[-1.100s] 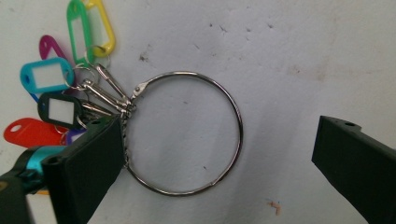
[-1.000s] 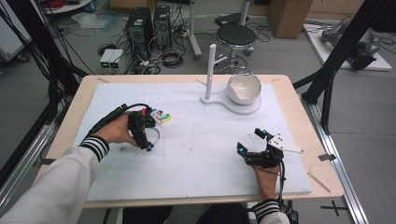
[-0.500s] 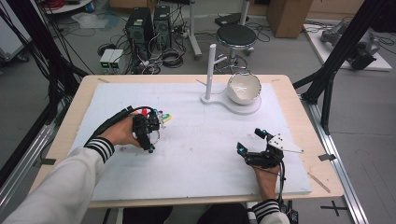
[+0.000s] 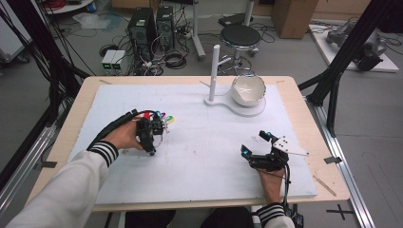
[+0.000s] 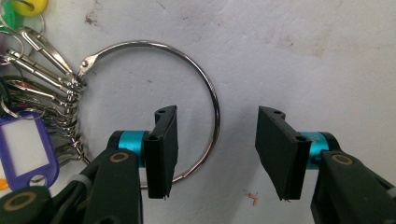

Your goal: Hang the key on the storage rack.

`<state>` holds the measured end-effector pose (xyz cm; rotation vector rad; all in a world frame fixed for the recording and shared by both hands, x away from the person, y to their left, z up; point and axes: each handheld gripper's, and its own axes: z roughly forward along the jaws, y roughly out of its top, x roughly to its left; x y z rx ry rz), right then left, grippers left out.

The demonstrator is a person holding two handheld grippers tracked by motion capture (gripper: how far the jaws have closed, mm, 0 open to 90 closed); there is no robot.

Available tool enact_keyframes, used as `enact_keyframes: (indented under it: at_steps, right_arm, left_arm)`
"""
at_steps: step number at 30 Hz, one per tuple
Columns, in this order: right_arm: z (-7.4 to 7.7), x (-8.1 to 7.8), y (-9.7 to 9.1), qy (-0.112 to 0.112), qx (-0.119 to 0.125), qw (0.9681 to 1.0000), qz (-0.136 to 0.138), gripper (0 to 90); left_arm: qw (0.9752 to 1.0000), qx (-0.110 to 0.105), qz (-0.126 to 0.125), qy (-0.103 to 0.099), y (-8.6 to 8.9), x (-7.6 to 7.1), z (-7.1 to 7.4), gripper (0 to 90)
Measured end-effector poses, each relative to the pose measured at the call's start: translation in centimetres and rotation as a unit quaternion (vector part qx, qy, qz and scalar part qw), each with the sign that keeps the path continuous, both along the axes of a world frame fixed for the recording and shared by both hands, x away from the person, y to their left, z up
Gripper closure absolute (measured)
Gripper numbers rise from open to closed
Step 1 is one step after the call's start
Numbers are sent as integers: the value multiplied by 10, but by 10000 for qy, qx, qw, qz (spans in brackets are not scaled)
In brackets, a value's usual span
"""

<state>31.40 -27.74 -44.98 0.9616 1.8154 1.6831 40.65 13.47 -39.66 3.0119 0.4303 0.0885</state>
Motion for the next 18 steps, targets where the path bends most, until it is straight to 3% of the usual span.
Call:
enact_keyframes:
  at_steps: [18]
  right_arm:
    - [0,0,0,11,6,10000,-2,10]
  left_arm:
    - [9995,196,204,143,-4,4,-1,681]
